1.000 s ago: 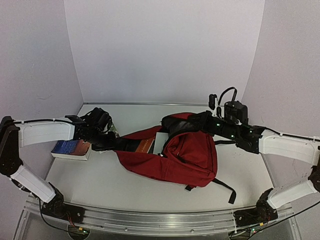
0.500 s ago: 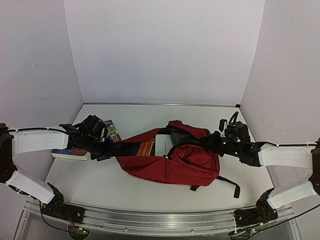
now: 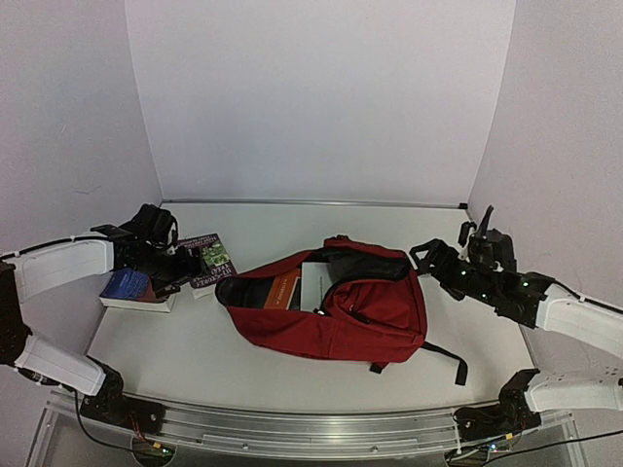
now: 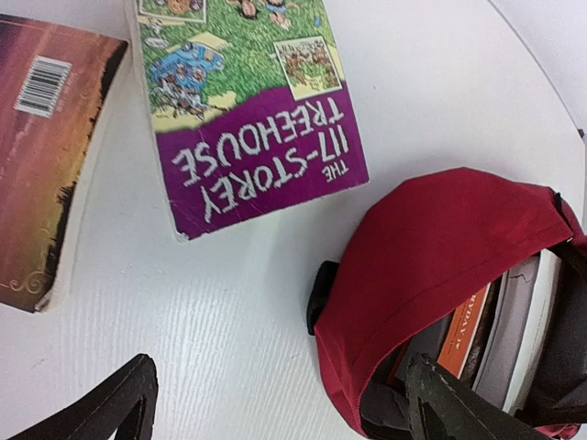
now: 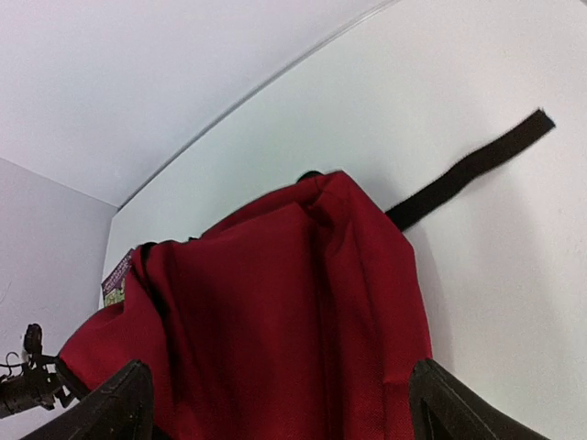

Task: Pack the student bag
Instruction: Adjust the student bag at the center of the board, then pick up the book from the center of the board.

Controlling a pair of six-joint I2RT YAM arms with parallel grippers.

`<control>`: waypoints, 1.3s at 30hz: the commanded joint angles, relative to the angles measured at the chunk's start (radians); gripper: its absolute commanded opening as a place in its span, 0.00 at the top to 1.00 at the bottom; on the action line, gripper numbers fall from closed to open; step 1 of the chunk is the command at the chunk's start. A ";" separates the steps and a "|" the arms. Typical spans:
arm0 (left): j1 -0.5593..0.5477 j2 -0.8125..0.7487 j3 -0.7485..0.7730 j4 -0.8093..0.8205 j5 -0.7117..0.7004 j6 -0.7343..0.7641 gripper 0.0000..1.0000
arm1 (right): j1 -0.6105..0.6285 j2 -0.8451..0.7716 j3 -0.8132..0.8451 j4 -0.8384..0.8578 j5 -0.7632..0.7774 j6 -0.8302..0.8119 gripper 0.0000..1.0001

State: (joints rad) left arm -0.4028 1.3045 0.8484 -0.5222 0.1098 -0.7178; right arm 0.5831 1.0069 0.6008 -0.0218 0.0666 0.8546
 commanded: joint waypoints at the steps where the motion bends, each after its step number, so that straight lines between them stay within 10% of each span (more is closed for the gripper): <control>1: 0.088 -0.046 0.065 -0.013 0.045 0.055 0.03 | -0.003 -0.090 0.128 -0.079 0.030 -0.099 0.02; 23: 0.302 0.160 0.100 0.196 0.249 0.059 0.01 | 0.354 0.587 0.736 -0.033 0.017 -0.232 0.14; 39: 0.303 0.402 0.104 0.309 0.314 -0.020 0.28 | 0.400 0.802 0.859 -0.004 -0.028 -0.206 0.21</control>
State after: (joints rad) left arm -0.1043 1.6815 0.9298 -0.2771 0.4191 -0.7106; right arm 0.9787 1.8309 1.4494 -0.0627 0.0341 0.6426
